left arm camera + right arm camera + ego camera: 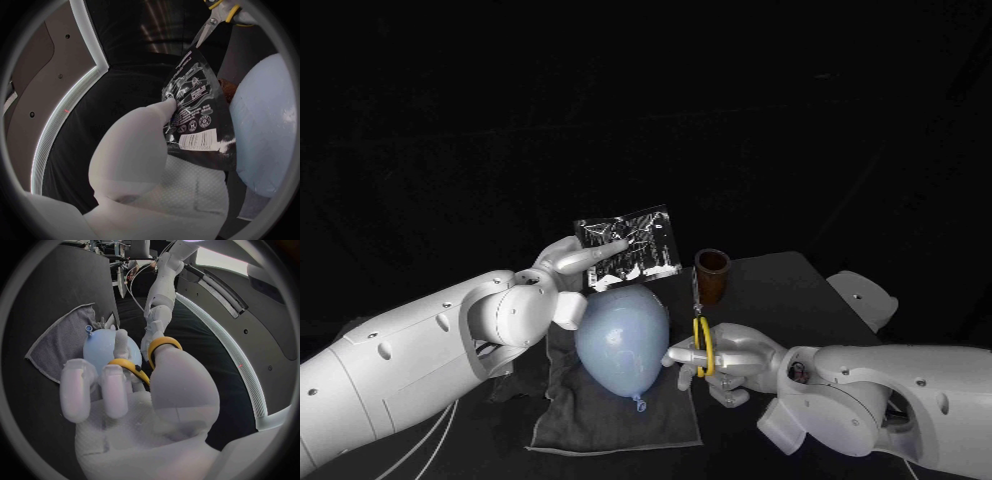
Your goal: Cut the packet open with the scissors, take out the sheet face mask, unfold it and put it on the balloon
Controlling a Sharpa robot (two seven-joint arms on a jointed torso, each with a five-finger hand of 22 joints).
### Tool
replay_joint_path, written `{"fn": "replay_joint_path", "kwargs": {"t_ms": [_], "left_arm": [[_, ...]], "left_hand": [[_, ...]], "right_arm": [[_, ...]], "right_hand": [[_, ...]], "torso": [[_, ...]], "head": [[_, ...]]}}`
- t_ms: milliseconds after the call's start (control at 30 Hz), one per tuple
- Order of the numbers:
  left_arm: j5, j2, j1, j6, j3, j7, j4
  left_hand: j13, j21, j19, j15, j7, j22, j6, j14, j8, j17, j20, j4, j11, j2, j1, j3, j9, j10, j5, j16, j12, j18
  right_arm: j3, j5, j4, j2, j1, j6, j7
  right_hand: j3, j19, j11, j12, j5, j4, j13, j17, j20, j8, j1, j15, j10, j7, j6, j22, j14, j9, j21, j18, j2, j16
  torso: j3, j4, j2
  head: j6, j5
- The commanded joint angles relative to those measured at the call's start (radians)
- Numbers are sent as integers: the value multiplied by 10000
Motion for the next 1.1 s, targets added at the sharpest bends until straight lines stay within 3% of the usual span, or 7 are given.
{"fn": "replay_joint_path", "kwargs": {"t_ms": [33, 400, 800, 1100], "left_arm": [[105, 14, 12, 161, 13, 60, -4], [110, 17, 13, 159, 15, 68, -54], [117, 42, 12, 156, 17, 75, -134], [118, 4, 13, 153, 17, 70, -191]], "left_hand": [[8, -32, -49, -22, 68, -14, -7, -52, 31, 12, 24, -8, -112, 84, -5, 93, 1313, 67, 64, -58, 41, 114], [8, -32, -49, -22, 68, -14, -7, -52, 31, 12, 24, -8, -112, 84, -5, 93, 1313, 67, 64, -58, 41, 114], [8, -32, -49, -22, 68, -14, -7, -52, 31, 12, 24, -8, -112, 84, -5, 93, 1313, 67, 64, -58, 41, 114], [8, -34, -51, -19, 72, -18, -13, -54, 26, 21, 28, -14, -109, 77, -11, 117, 1328, 61, 64, -64, 46, 116]], "right_arm": [[5, -123, 27, 10, 1, 47, -51], [5, -164, 74, 18, 1, 201, -239], [5, -239, 154, 38, -2, 432, -395], [6, -219, 174, -49, -2, 585, -328]], "right_hand": [[-324, 179, 131, -371, 5, 116, -358, 628, 142, 1, 105, 148, -184, 200, -426, 2000, 644, -93, -38, -25, 37, -51], [-1320, 305, 298, -901, -5, 472, -1172, 472, 313, 127, 384, 300, -371, 371, -894, 2092, 625, -148, 221, -71, 323, -62], [-1983, 427, 298, -808, -5, 753, -1496, 489, 344, 303, 584, 310, -228, 373, -1011, 2183, 636, -108, 495, -127, 522, -3], [-2960, 452, -259, 891, -16, 1056, -303, 313, -55, 770, 1034, -148, 2175, -72, -1068, 2209, 603, 93, 575, -142, 830, -50]], "torso": [[0, -11, 1], [2, -4, -2], [3, -1, -2], [4, -5, -5]], "head": [[-20, 23], [-37, 24], [-65, 36], [-77, 31]]}}
